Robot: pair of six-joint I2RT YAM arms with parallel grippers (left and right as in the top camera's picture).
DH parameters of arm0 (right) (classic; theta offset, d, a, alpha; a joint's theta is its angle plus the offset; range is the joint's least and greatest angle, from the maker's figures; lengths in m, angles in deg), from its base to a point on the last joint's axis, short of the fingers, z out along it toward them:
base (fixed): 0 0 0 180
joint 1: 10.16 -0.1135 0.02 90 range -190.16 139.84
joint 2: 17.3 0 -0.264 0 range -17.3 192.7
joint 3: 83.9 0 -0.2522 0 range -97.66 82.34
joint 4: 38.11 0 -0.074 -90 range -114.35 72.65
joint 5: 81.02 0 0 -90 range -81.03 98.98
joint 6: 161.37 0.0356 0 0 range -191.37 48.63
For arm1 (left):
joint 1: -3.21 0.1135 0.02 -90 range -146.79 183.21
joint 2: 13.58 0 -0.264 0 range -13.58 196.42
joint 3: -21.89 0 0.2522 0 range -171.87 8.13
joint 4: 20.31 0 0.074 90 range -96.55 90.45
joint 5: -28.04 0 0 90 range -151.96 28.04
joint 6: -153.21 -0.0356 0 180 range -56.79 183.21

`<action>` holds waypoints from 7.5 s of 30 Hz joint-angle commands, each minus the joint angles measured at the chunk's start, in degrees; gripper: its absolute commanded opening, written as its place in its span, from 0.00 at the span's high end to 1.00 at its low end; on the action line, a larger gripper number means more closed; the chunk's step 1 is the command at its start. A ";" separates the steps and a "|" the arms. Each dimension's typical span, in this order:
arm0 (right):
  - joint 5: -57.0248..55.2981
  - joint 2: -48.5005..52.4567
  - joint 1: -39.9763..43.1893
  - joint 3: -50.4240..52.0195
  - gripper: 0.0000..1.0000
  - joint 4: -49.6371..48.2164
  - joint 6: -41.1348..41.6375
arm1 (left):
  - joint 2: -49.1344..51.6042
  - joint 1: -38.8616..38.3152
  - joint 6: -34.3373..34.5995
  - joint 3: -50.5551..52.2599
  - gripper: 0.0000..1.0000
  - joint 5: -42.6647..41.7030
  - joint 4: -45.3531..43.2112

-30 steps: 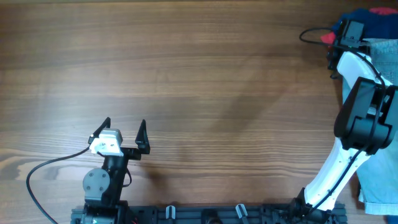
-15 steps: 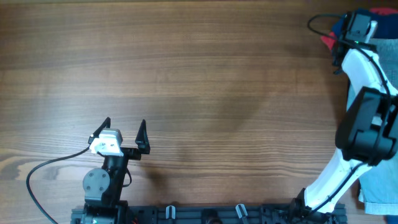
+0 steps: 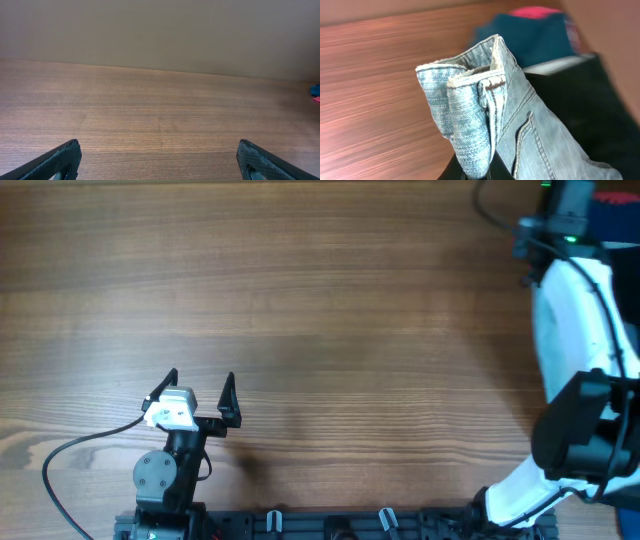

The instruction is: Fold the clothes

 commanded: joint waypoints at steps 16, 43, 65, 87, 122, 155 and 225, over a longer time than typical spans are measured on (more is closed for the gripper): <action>24.98 13.92 -47.04 -0.96 0.96 -8.68 20.61 | -0.42 -0.24 -0.48 0.33 0.00 -0.87 0.15; 22.67 -6.54 -30.27 -1.11 0.04 17.84 22.18 | -0.42 -0.24 -0.48 0.33 0.00 -0.85 0.15; 40.35 -9.66 6.34 23.89 0.00 21.66 7.19 | -0.42 -0.24 -0.48 0.33 0.00 -0.87 0.15; 43.91 -33.00 5.97 24.72 0.00 25.03 20.81 | 1.31 -0.24 6.67 -11.56 0.00 -23.69 -7.78; 43.69 -32.50 5.97 24.72 0.00 23.61 37.29 | 106.36 25.79 -26.69 -68.37 0.00 -34.42 47.65; 43.71 -32.50 5.97 24.72 0.00 23.61 37.27 | 112.89 23.06 -23.06 -57.13 0.96 -44.44 40.61; 43.71 -32.50 5.97 24.72 0.00 23.61 37.24 | 97.81 -16.17 18.40 -102.49 0.96 14.60 76.22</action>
